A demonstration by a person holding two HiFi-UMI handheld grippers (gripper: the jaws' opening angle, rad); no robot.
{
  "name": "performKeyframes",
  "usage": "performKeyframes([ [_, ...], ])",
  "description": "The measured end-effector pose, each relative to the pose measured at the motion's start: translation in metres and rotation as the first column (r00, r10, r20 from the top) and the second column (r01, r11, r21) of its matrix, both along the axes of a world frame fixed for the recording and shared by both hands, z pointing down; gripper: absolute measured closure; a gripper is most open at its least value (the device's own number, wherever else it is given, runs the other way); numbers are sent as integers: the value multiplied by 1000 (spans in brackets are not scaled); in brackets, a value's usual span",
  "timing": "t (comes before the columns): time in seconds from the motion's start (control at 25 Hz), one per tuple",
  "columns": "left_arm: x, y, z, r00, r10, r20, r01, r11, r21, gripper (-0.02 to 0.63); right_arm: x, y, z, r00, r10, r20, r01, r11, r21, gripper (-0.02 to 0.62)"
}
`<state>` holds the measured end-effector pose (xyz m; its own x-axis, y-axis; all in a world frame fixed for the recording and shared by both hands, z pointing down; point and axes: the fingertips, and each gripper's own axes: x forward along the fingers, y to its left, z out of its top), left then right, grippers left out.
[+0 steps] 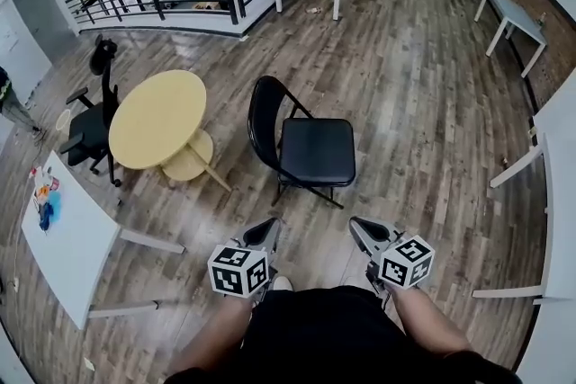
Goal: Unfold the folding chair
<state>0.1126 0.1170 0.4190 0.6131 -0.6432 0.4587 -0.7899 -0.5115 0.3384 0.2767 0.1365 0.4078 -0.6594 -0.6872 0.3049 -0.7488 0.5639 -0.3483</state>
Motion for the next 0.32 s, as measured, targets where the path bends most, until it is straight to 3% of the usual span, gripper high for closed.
performKeyframes([
  [0.32, 3, -8, -4, 999, 14, -29, -14, 1000, 9, 598, -1, 0, -8, 999, 4, -36, -4, 1000, 8, 591],
])
